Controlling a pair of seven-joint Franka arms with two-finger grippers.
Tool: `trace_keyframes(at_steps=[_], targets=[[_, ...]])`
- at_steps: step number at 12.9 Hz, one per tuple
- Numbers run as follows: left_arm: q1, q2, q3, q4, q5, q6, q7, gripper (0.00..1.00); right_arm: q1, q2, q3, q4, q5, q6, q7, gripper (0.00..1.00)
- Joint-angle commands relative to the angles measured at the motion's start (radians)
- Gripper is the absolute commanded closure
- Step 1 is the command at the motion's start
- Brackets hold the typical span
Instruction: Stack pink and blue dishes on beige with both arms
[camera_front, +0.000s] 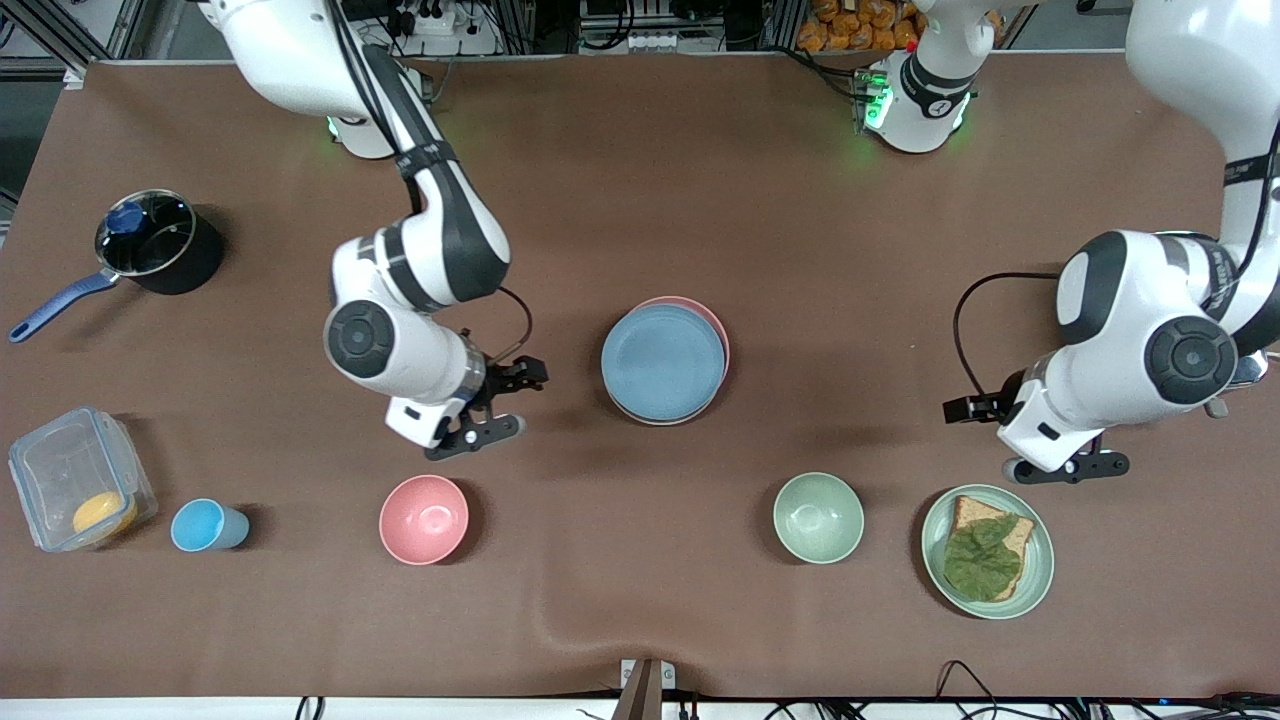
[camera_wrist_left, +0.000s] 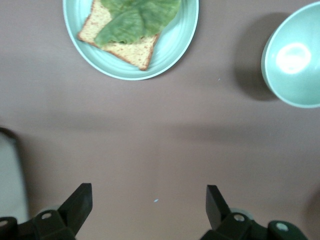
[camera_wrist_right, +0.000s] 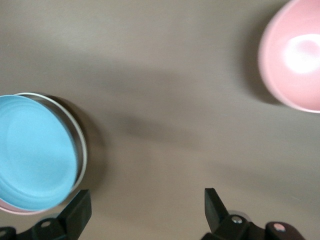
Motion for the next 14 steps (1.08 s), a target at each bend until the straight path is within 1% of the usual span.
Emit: trace_keyframes(at_steps=[1, 2, 4, 6, 7, 8, 9, 11, 13, 14], targets=[[-0.041, -0.128, 0.055, -0.092, -0.019, -0.027, 0.052, 0.0, 0.005, -0.041, -0.083, 0.039, -0.078, -0.107, 0.004, 0.0], [-0.065, -0.165, 0.094, -0.108, -0.038, -0.034, 0.068, 0.0, 0.002, -0.061, -0.101, 0.052, -0.11, -0.13, 0.002, 0.0], [-0.13, -0.221, 0.187, -0.112, -0.082, -0.095, 0.13, 0.0, 0.004, -0.104, -0.167, 0.091, -0.17, -0.197, -0.002, 0.0], [-0.148, -0.265, 0.206, -0.103, -0.087, -0.169, 0.145, 0.0, 0.002, -0.159, -0.204, 0.125, -0.2, -0.291, -0.004, 0.0], [-0.177, -0.284, 0.244, -0.097, -0.09, -0.2, 0.153, 0.0, 0.004, -0.205, -0.207, 0.124, -0.216, -0.337, 0.002, 0.0], [-0.219, -0.307, 0.294, -0.097, -0.111, -0.215, 0.164, 0.0, -0.004, -0.247, -0.203, 0.121, -0.243, -0.372, 0.005, 0.0], [-0.228, -0.322, 0.321, -0.096, -0.133, -0.237, 0.177, 0.0, -0.058, -0.277, -0.189, 0.121, -0.248, -0.405, -0.002, 0.0], [-0.228, -0.321, 0.324, -0.038, -0.137, -0.302, 0.214, 0.0, -0.169, -0.327, -0.116, 0.116, -0.251, -0.431, -0.004, 0.0], [-0.23, -0.319, 0.326, 0.018, -0.137, -0.32, 0.219, 0.0, -0.253, -0.362, -0.076, 0.107, -0.253, -0.466, -0.002, 0.0], [-0.231, -0.319, 0.324, 0.036, -0.139, -0.321, 0.219, 0.0, -0.293, -0.38, -0.038, 0.093, -0.263, -0.457, 0.002, 0.0]])
